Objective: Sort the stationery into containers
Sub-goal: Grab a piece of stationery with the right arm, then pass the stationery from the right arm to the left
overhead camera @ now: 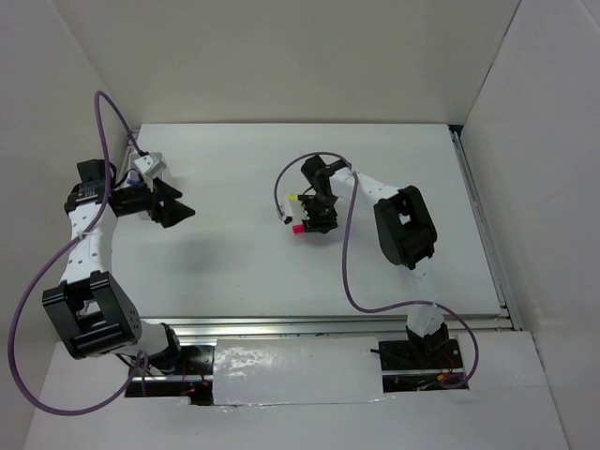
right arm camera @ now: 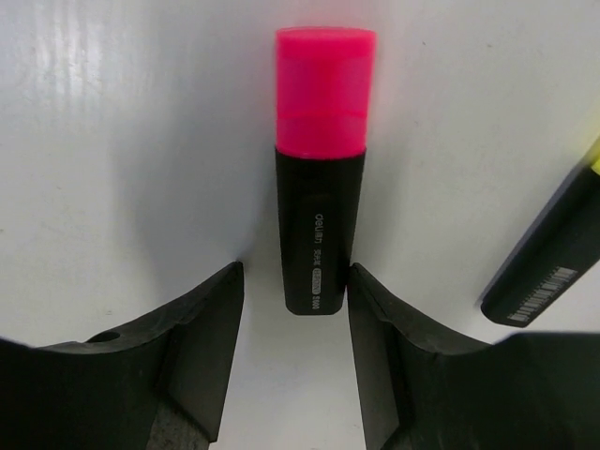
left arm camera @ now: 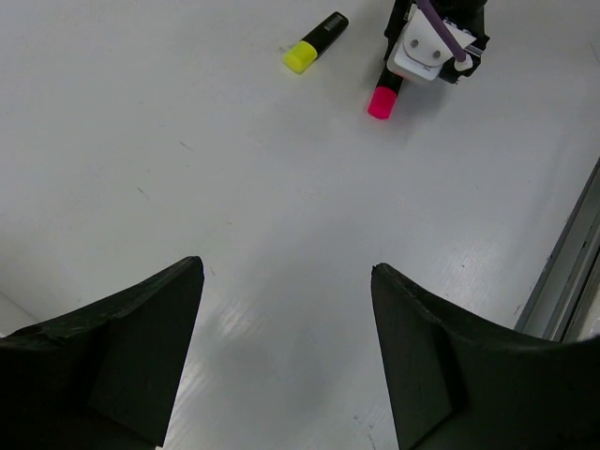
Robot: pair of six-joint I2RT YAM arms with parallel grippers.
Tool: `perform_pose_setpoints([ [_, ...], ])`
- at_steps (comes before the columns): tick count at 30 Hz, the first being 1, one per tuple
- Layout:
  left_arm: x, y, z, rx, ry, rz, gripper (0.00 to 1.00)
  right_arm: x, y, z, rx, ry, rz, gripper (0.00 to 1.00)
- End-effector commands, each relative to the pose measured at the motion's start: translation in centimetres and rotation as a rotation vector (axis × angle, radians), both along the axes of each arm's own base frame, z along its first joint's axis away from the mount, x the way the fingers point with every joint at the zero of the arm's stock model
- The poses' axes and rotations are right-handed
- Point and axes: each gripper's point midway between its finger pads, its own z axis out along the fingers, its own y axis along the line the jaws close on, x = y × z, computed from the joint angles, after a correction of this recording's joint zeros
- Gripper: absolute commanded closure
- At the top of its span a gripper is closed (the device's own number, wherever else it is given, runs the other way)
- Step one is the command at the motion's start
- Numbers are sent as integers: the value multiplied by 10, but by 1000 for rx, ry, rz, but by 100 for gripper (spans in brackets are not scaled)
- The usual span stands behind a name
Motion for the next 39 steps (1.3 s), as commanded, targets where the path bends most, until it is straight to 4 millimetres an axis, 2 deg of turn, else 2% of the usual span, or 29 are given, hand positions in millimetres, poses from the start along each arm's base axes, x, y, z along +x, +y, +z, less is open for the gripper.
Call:
perform_pose_setpoints([
  [1,-5,-7,16,-12,-63,-37,16,-21,3,1,-17,44,48,45],
  [3,-5,-8,15,-12,-60,-35,16,-25,12,2,-3,51,58,46],
  [8,-8,-8,14,-17,-58,-19,16,-21,26,3,25,64,8,40],
  [11,-8,-8,15,-14,-60,-10,16,-18,30,1,18,76,-14,44],
  [14,-10,-9,14,-32,-38,8,17,-17,28,-3,4,95,-46,60],
  [15,-6,-7,17,-31,-58,17,17,-18,29,-3,5,99,-65,69],
  [16,-9,-7,15,-60,-17,51,19,-19,28,-5,3,107,-102,74],
  [18,-3,-5,24,-68,-52,94,21,-18,31,2,24,95,-133,88],
  [19,-4,-5,25,-116,2,143,22,-23,32,4,38,107,-149,91],
  [20,-7,-6,21,-144,31,169,22,-24,34,10,61,110,-199,96],
  [21,-11,-8,28,-157,25,188,23,-20,40,29,110,73,-218,97],
  [22,-11,-9,32,-205,54,223,23,-23,43,38,137,72,-236,98],
  [23,-19,-14,30,-232,75,238,23,-28,52,60,210,71,-294,100],
  [25,-27,-22,28,-319,160,272,23,-37,61,81,281,94,-357,100],
  [26,-32,-25,30,-337,169,280,24,-47,71,106,339,116,-400,100],
  [27,-34,-28,32,-383,217,305,24,-51,76,118,368,125,-427,100],
  [29,-32,-29,26,-405,264,389,26,-65,92,149,438,159,-486,100],
  [31,-30,-33,23,-432,326,460,27,-75,103,166,491,190,-537,100],
  [32,-30,-34,23,-438,341,468,28,-83,112,183,540,183,-525,100],
  [34,-30,-46,26,-450,375,459,29,-86,118,186,563,194,-562,100],
  [35,-29,-47,25,-461,402,485,30,-97,129,200,592,178,-530,100],
  [39,-29,-70,27,-505,449,455,30,-112,150,213,610,193,-524,100],
])
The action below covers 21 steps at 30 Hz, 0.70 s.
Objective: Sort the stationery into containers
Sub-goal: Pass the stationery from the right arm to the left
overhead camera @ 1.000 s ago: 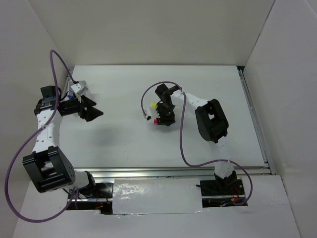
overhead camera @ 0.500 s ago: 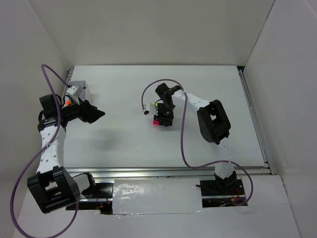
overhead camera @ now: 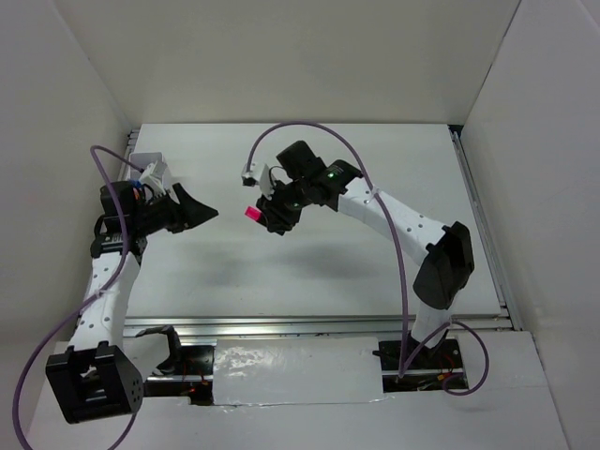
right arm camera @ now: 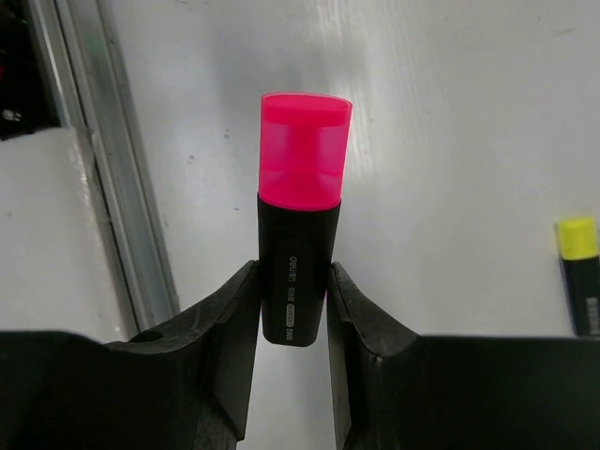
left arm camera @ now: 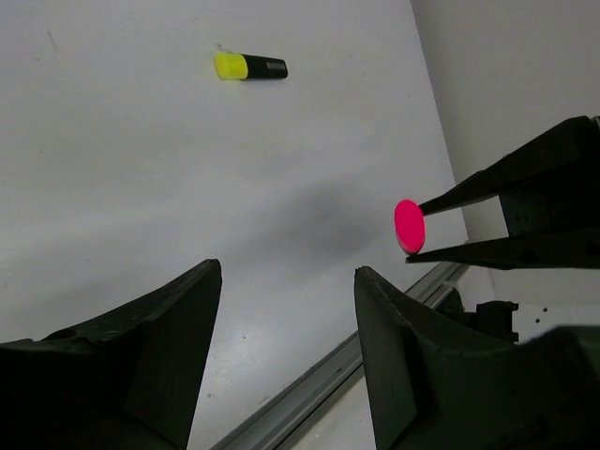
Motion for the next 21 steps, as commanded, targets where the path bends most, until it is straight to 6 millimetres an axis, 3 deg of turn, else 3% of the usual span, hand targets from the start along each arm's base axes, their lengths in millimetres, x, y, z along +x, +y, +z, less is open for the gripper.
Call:
perform_pose_setpoints([
  [1,9,-14,21,-78,-15,26,30,-5,24,21,75,22,-40,100],
  [9,6,-49,23,-126,33,-43,29,-16,40,26,95,40,-24,100],
  [21,2,-74,19,-134,46,-139,32,-18,40,26,97,34,-15,100],
])
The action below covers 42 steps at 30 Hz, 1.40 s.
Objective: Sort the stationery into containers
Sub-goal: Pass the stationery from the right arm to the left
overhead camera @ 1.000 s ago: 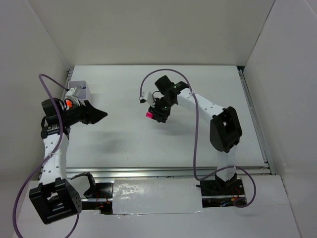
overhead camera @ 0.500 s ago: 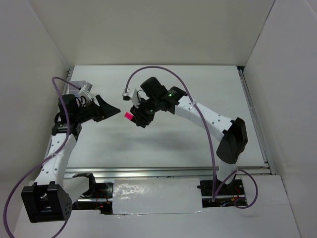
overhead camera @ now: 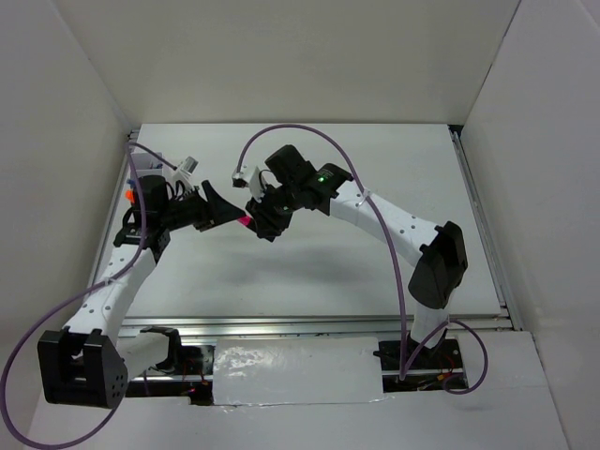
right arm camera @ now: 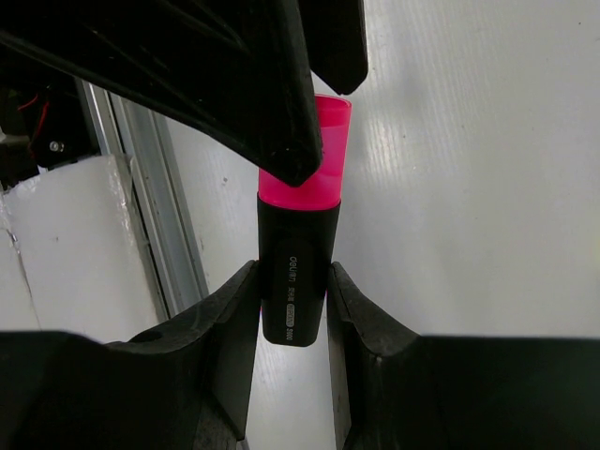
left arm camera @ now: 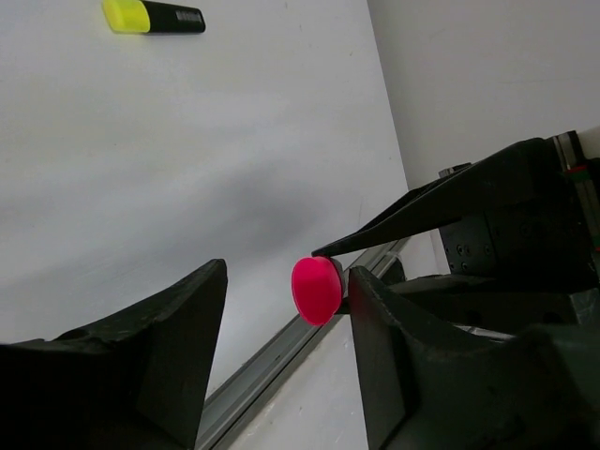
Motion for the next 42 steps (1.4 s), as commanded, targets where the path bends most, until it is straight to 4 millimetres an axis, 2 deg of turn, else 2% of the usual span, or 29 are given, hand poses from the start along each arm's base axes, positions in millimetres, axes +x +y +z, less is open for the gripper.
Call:
perform_pose_setpoints([
  [1,4,-6,16,-26,-48,-29,35,2,13,24,65,-50,13,100],
  [5,1,-10,16,-36,-47,-51,45,2,15,25,64,-62,16,100],
  [8,0,-9,15,-30,-52,-49,57,1,16,24,59,-66,18,100],
  [11,-1,-7,15,-21,-58,-41,71,1,17,25,57,-74,13,99],
  [12,0,-6,17,-18,-65,-36,83,2,17,24,53,-73,8,96],
  [15,1,1,17,-13,-56,-10,100,3,17,24,47,-70,-1,91],
  [16,4,7,18,-14,-56,9,100,3,17,24,45,-68,-7,91],
  [18,1,7,18,-25,-37,2,100,5,17,21,43,-70,-13,91],
  [19,5,16,19,-30,-35,24,100,5,17,22,46,-71,-17,91],
  [20,4,18,19,-25,-32,23,100,6,18,23,53,-76,-20,88],
  [21,5,20,23,-19,-39,28,100,8,18,24,54,-71,-37,81],
  [22,5,21,24,-9,-45,25,100,9,19,24,55,-71,-43,55],
  [23,5,27,17,32,-34,41,100,10,19,26,55,-69,-52,46],
  [24,9,33,27,65,-58,63,100,12,19,28,52,-76,-64,37],
  [25,12,42,28,135,-98,78,100,12,18,29,49,-77,-69,27],
  [28,22,78,36,346,-164,209,100,16,13,33,50,-98,-97,26],
  [30,30,109,39,517,-204,309,100,18,8,31,47,-100,-112,26],
  [31,33,120,48,568,-225,347,100,17,5,28,40,-97,-115,25],
  [32,37,139,47,648,-212,410,100,19,3,28,39,-95,-122,26],
  [34,42,163,53,768,-239,454,100,20,0,24,30,-83,-130,26],
  [35,47,180,48,832,-213,490,100,20,-2,23,28,-78,-133,26],
  [38,56,208,49,943,-219,506,100,26,-6,24,40,-68,-158,26],
  [39,62,216,43,965,-201,499,100,30,-7,25,49,-66,-167,26],
  [42,75,228,41,972,-205,499,100,39,-12,30,70,-59,-200,26],
])
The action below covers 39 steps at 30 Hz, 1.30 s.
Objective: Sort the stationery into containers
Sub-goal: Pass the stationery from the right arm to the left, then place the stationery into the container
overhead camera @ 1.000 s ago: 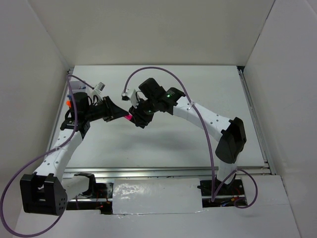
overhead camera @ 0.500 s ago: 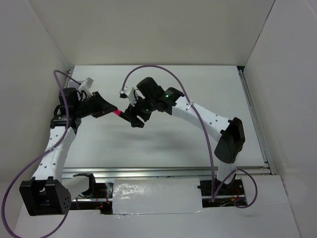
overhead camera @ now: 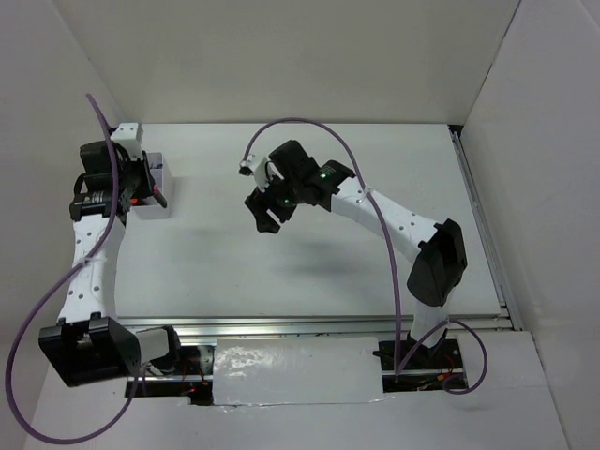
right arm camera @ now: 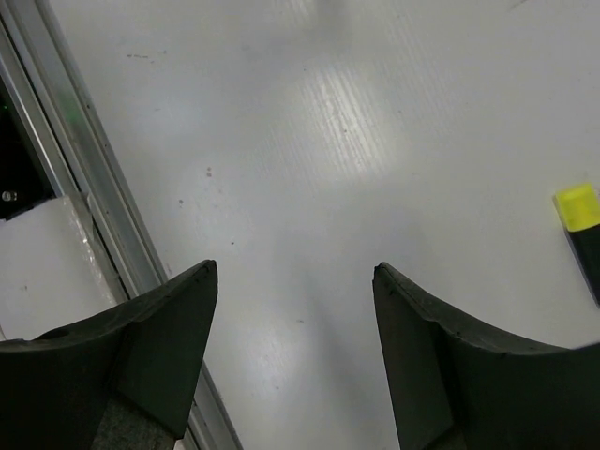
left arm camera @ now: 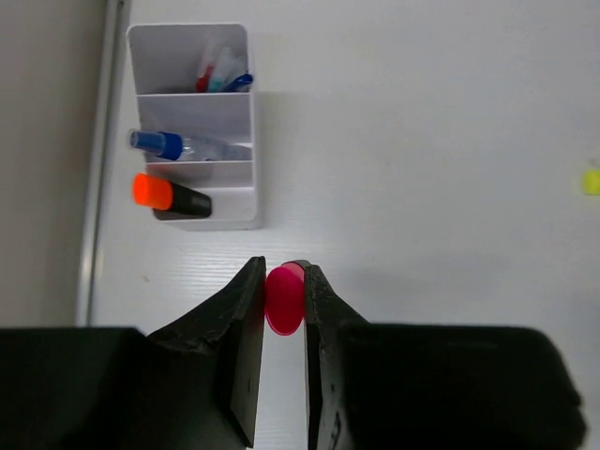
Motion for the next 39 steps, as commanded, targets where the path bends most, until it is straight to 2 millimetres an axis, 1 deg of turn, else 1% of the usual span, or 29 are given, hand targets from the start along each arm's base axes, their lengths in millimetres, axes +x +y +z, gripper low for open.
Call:
perform_pose_setpoints([
  [1,12,29,2,117,-1,20,100,10,-6,33,91,-36,-44,27],
  [2,17,33,-3,120,12,23,100,11,-7,34,96,-34,-45,27],
  [4,24,40,-4,140,13,36,100,15,-13,32,96,-29,-58,27],
  [5,27,43,-10,143,27,35,100,15,-15,31,96,-26,-60,27],
  [7,33,48,-9,165,8,28,100,18,-19,29,96,-20,-69,27],
  [9,37,54,-14,174,0,36,100,18,-21,28,105,-9,-68,27],
  [10,42,59,-10,184,-25,55,100,18,-21,28,110,4,-73,28],
  [11,45,60,-13,179,-21,62,100,19,-22,28,117,9,-72,28],
  [13,50,65,-12,179,-25,78,100,18,-22,27,117,17,-71,28],
  [15,56,68,-15,168,-34,89,100,18,-22,25,117,18,-69,28],
  [17,62,70,-12,165,-71,96,100,19,-23,26,118,19,-71,28],
  [19,64,72,-18,162,-75,103,100,20,-23,26,120,18,-71,28],
  [21,69,74,-20,160,-76,110,100,22,-25,25,121,21,-74,28],
  [22,71,75,-26,156,-63,110,100,22,-24,25,122,23,-74,28],
  [27,79,79,-33,158,-50,110,100,23,-26,24,120,27,-75,28],
  [28,81,80,-37,153,-40,108,100,24,-26,23,119,29,-77,28],
  [31,83,81,-41,149,-33,109,100,24,-25,22,118,34,-73,28],
  [37,85,86,-56,157,-8,119,100,25,-26,21,118,44,-74,29],
  [39,84,87,-61,159,-5,122,97,25,-25,21,118,45,-71,29],
])
